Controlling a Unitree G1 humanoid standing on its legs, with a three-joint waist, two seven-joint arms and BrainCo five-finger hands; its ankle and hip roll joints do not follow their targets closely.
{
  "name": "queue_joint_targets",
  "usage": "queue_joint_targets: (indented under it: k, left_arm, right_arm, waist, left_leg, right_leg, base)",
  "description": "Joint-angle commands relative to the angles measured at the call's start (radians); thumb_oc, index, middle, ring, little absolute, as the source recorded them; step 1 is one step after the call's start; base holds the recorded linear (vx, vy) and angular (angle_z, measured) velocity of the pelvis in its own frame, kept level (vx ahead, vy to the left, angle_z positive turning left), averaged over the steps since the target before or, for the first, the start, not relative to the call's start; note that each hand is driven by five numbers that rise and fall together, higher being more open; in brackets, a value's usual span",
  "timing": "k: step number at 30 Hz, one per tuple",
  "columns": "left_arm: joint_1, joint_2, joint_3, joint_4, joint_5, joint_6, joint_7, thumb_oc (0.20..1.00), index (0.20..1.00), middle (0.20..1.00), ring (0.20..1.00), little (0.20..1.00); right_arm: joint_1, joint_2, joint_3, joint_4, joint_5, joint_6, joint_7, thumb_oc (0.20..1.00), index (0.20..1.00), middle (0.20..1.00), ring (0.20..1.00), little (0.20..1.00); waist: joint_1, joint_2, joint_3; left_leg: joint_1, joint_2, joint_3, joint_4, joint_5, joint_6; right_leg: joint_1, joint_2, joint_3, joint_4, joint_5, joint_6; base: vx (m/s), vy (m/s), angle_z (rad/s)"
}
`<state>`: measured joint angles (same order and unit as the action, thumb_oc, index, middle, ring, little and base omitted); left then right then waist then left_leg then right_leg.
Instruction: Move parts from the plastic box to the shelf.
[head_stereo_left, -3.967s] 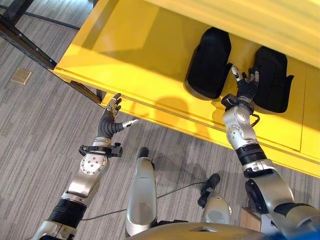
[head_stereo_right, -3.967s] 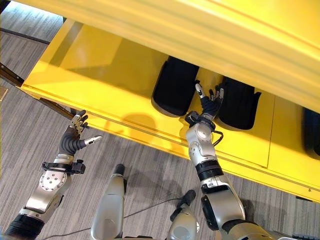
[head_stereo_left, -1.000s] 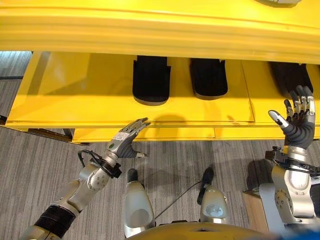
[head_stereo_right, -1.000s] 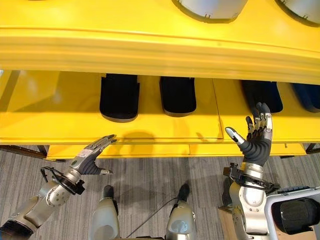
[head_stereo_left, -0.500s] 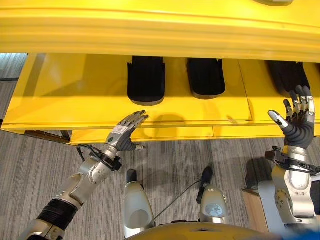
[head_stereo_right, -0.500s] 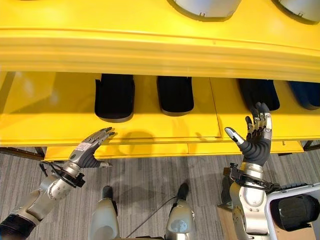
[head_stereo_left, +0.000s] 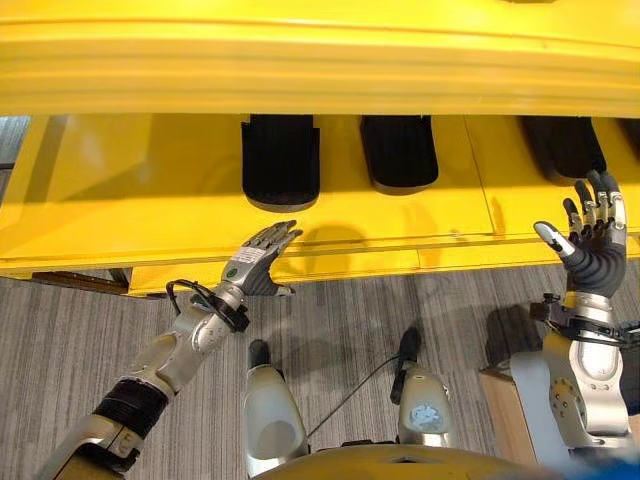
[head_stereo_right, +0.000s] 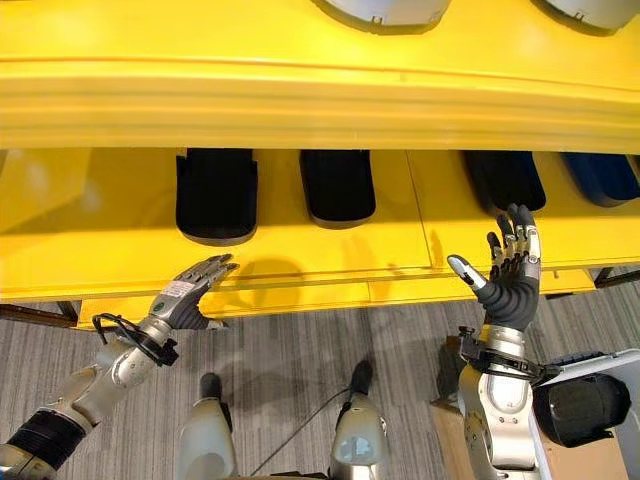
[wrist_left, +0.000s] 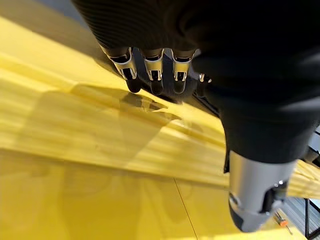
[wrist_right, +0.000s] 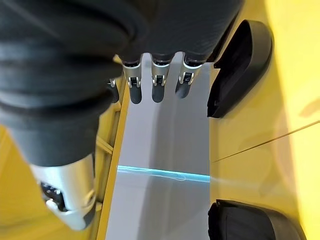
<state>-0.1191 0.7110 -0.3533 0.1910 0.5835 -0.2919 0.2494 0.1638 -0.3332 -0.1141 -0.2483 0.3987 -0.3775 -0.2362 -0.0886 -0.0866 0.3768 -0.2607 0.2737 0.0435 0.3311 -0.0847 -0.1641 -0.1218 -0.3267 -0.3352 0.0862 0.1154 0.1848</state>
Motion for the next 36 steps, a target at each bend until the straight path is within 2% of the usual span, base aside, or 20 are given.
queue_joint_targets:
  k: [1, 17, 36]
  left_arm:
    - [-0.041, -0.01, 0.025, 0.026, 0.032, -0.015, 0.051, 1.0, 1.0, 1.0, 1.0, 1.0]
    - [-0.077, -0.039, 0.015, 0.136, 0.047, 0.019, 0.083, 1.0, 1.0, 1.0, 1.0, 1.0]
    - [-0.159, -0.026, -0.005, 0.26, 0.118, 0.066, 0.13, 1.0, 1.0, 1.0, 1.0, 1.0]
  right_arm:
    - [-0.011, -0.046, -0.06, -0.061, 0.017, -0.034, 0.008, 1.0, 1.0, 1.0, 1.0, 1.0]
    - [-0.013, -0.05, -0.053, -0.057, 0.038, -0.037, 0.018, 1.0, 1.0, 1.0, 1.0, 1.0]
    - [-0.012, -0.071, -0.053, -0.061, 0.052, -0.036, 0.029, 1.0, 1.0, 1.0, 1.0, 1.0]
  waist:
    - [0.008, -0.01, 0.003]
    - [-0.002, -0.012, 0.011]
    - [-0.019, -0.012, 0.021]
  left_leg:
    - [0.052, 0.011, 0.091, -0.099, 0.064, 0.053]
    - [0.035, 0.015, 0.092, -0.083, 0.064, 0.05]
    - [0.02, 0.017, 0.104, -0.051, 0.054, 0.048]
  right_leg:
    - [0.038, -0.019, 0.005, 0.11, -0.062, 0.001]
    - [0.027, -0.018, 0.008, 0.115, -0.066, -0.004]
    - [0.009, -0.024, 0.029, 0.125, -0.064, -0.007]
  base:
    - [0.0, 0.0, 0.0]
    - [0.0, 0.001, 0.0]
    - [0.0, 0.008, -0.02]
